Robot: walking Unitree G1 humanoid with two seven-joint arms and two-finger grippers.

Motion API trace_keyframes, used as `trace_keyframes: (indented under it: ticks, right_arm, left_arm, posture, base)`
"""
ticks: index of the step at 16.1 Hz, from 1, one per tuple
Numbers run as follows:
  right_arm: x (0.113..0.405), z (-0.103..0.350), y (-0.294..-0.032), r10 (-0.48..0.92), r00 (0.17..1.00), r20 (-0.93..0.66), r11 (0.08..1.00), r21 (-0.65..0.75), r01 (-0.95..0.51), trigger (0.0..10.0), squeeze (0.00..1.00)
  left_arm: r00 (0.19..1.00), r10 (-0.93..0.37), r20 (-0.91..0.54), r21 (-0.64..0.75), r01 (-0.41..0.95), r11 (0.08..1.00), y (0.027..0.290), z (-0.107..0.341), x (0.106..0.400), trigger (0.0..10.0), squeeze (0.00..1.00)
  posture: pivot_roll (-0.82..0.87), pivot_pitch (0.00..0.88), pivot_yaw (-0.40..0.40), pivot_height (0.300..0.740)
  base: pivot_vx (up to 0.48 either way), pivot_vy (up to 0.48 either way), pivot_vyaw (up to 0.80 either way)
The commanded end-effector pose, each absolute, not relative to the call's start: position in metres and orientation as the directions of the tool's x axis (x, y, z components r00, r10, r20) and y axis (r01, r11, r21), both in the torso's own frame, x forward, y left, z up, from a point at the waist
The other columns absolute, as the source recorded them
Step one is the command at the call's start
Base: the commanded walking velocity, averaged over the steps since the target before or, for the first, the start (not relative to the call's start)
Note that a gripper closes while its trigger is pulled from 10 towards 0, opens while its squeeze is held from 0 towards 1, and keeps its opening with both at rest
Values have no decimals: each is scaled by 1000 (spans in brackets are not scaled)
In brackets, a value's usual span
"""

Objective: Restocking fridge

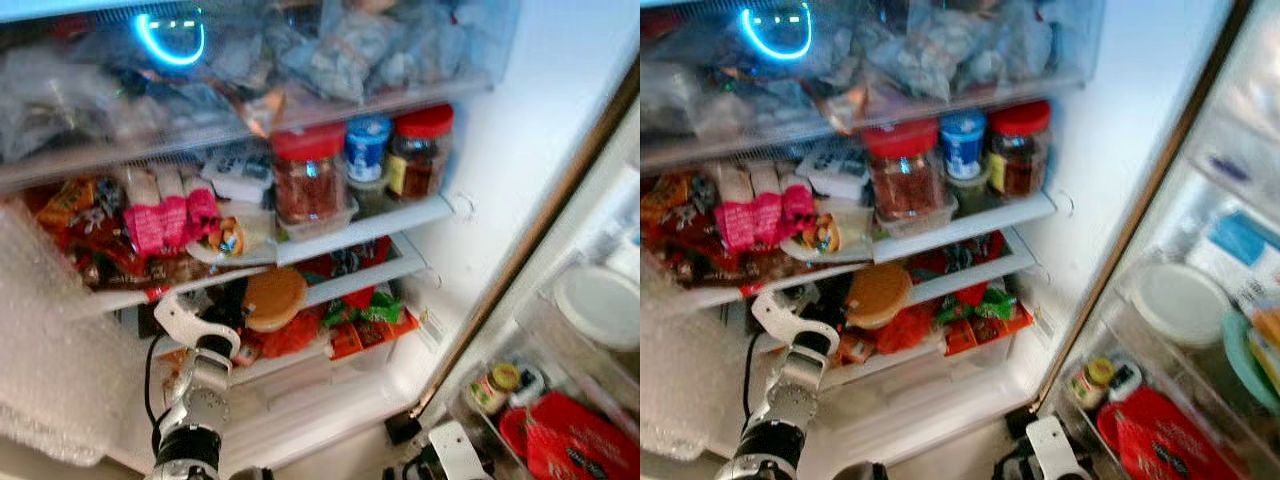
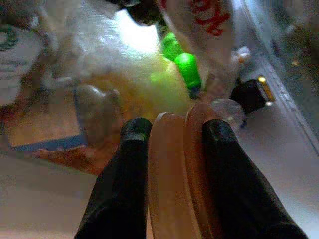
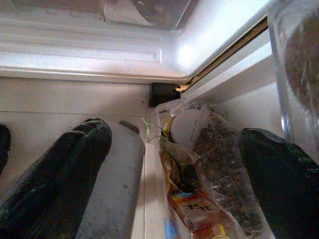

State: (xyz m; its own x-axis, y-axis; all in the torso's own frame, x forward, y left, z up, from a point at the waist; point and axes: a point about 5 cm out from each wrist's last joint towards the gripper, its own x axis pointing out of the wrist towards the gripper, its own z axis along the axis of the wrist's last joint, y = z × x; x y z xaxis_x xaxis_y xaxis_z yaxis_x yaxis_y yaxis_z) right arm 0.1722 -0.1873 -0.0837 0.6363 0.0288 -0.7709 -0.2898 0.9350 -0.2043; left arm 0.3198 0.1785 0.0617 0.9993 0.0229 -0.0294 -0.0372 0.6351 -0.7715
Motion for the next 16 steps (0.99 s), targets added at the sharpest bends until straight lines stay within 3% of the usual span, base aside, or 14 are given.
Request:
trace_keyframes:
  ticks: [1,5,9,11,16]
  right_arm:
    - [143,-97,-194,10,532,-847,928,-191,-321,10000,0]
    - [143,-97,-193,14,530,-848,928,-187,-323,10000,0]
    - [143,-97,-193,17,530,-848,928,-184,-324,10000,0]
    - [143,-97,-193,21,529,-849,927,-181,-329,10000,0]
    - [143,-97,-193,24,526,-850,926,-179,-331,10000,0]
  left_arm:
    - [999,35,-1,-761,-24,649,183,68,325,10000,0]
    - [997,71,-29,-743,-69,666,185,65,326,10000,0]
    - [969,203,-138,-818,-227,528,197,51,324,10000,0]
    - [961,226,-157,-827,-254,502,200,52,328,10000,0]
    - [981,151,-122,-840,-183,512,188,63,341,10000,0]
  posture:
    - [-205,80,-4,641]
    - [-203,78,-4,641]
    - [-207,82,-6,641]
    - [-209,86,-6,641]
    - [-210,92,-7,641]
  base:
    - [311,0,0]
    - [221,0,0]
    - [0,0,0]
    - [0,0,0]
    - [0,0,0]
